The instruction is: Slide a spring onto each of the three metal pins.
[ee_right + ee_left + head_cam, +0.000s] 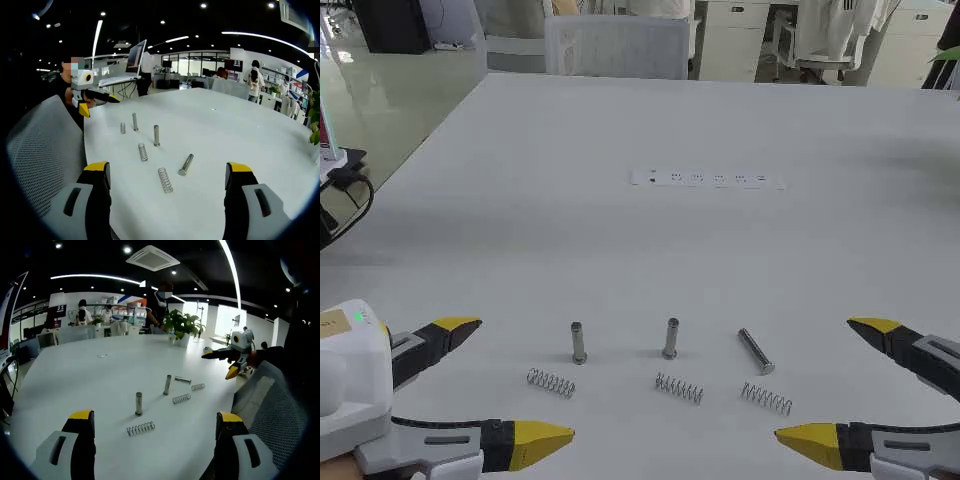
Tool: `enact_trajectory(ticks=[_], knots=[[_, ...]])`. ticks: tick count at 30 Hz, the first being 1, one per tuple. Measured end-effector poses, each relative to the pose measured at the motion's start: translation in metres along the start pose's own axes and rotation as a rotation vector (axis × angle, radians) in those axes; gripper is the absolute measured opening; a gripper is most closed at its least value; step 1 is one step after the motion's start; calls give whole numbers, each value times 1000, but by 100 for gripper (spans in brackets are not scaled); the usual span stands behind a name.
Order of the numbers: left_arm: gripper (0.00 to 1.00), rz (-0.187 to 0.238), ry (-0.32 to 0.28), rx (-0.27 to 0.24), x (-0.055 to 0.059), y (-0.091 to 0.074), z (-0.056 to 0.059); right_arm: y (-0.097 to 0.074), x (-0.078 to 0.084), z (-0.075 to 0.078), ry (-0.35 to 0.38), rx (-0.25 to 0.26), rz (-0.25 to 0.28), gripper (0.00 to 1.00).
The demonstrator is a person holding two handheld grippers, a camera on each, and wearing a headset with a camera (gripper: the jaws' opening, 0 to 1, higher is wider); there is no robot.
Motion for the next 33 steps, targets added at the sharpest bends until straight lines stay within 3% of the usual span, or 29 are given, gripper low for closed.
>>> enact_trajectory(ticks=[33], knots=[[99,5,-2,-3,-1,-6,5,-8,-1,-7,0,6,-4,95]])
Point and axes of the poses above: the centre of the closed fingertips' face, and the gripper's own axes: y roughly forward along the fingers, z roughly to its right, x roughly out of its underside, the point moved 4 cm from there along -y, roughly backward along the fingers, and after that the axes turned 7 degrees about z, right-handed, at the moved point
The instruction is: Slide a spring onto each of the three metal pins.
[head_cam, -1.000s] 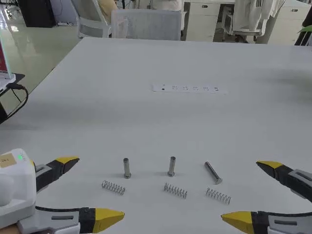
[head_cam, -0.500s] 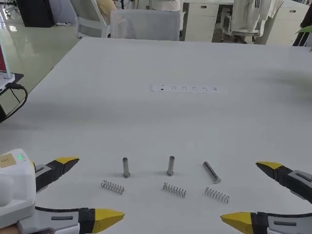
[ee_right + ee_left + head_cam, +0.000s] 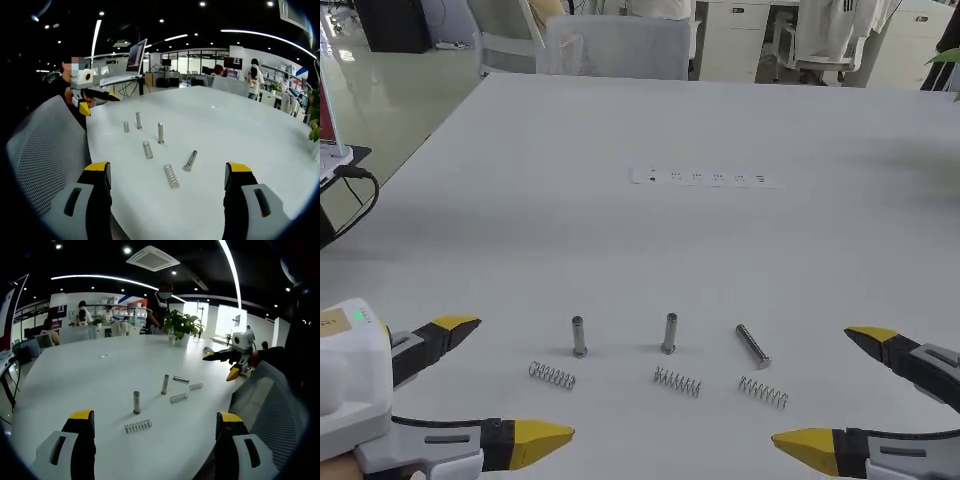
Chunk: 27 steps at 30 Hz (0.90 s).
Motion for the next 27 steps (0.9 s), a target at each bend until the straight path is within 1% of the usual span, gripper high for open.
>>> enact_trajectory(ticks=[8,13,18,23,27], knots=[[99,0,-1,2,-2,-2,3,-5,-1,-3,5,6,-1,95],[99,-4,1,2,-4,-4,3,-5,-2,-4,9,9,2,95],[99,-9,5,0,-6,-7,1,0,-5,-5,12,8,13,95],[99,-17,10,-5,-6,-10,-3,6,-3,-8,16,1,16,95],[99,-10,7,-14,-6,-10,-7,7,-4,-9,12,-8,11,95]])
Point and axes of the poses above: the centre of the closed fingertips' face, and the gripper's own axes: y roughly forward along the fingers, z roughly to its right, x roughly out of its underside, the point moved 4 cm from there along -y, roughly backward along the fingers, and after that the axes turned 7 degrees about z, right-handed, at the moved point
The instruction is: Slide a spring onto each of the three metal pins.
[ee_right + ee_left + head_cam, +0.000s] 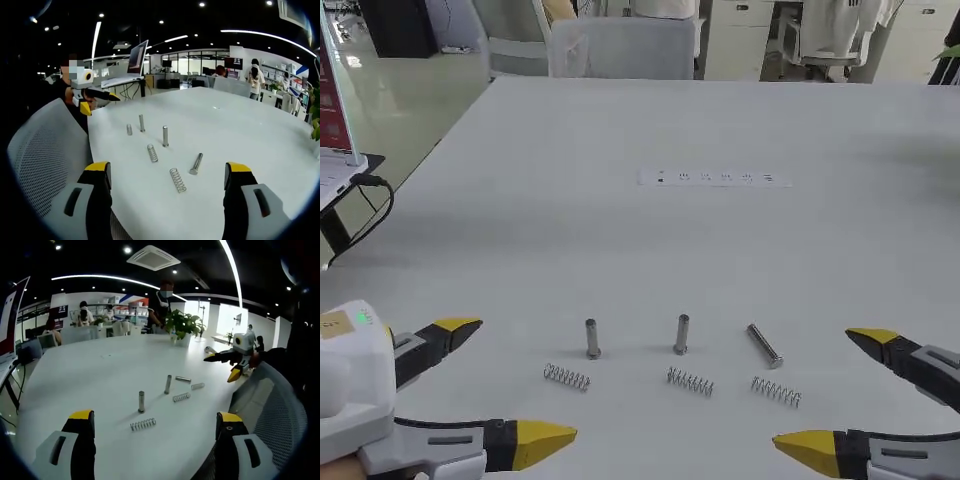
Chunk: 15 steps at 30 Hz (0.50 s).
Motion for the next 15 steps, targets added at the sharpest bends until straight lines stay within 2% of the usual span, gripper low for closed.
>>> enact_trajectory(ticks=[15], knots=[[99,17,-11,0,3,8,-2,4,-4,8,-20,-2,-4,95]])
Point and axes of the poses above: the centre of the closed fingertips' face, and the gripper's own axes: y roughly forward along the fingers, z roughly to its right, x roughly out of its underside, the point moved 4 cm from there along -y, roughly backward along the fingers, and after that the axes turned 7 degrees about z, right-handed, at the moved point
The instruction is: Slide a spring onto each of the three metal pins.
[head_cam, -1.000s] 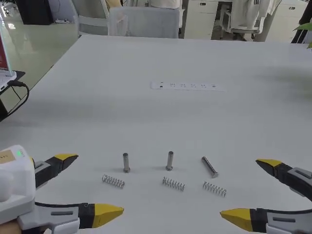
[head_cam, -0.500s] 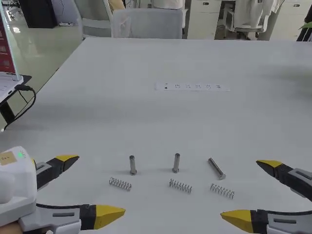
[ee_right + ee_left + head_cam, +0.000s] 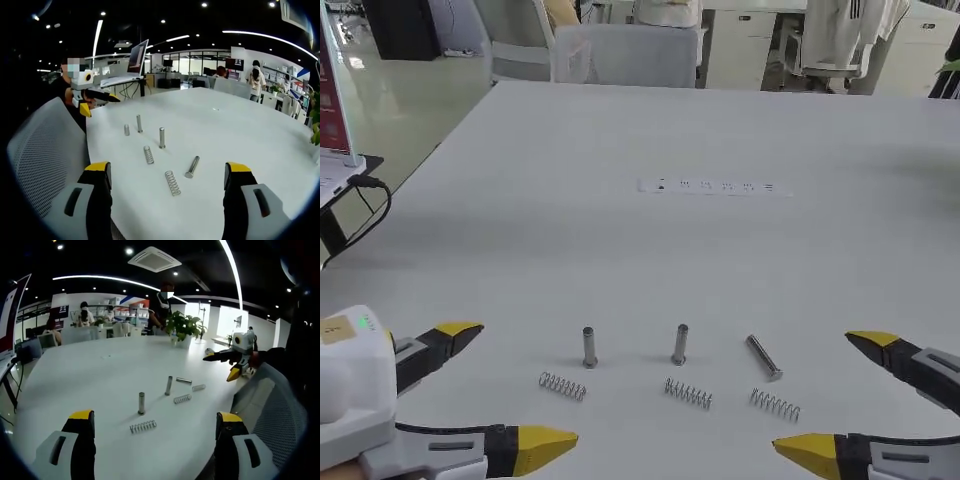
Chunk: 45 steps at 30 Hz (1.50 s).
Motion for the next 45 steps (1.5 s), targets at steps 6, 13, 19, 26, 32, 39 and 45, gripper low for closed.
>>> enact_trajectory(ticks=[6,13,19,26,32,39,45], knots=[[99,0,1,1,2,0,-3,1,2,1,2,2,-5,94],[99,3,-1,5,2,1,-3,3,1,4,12,10,-7,93],[99,7,-6,8,4,2,-2,3,-3,11,-1,18,-19,92],[99,7,-9,2,5,1,-2,5,-3,10,0,17,-20,92],[99,8,-6,-4,3,1,-3,4,0,11,6,16,-23,92],[99,6,-8,-6,4,1,-3,6,-1,12,6,15,-26,91],[99,10,-11,-10,4,1,-4,8,-4,14,-3,16,-33,91]])
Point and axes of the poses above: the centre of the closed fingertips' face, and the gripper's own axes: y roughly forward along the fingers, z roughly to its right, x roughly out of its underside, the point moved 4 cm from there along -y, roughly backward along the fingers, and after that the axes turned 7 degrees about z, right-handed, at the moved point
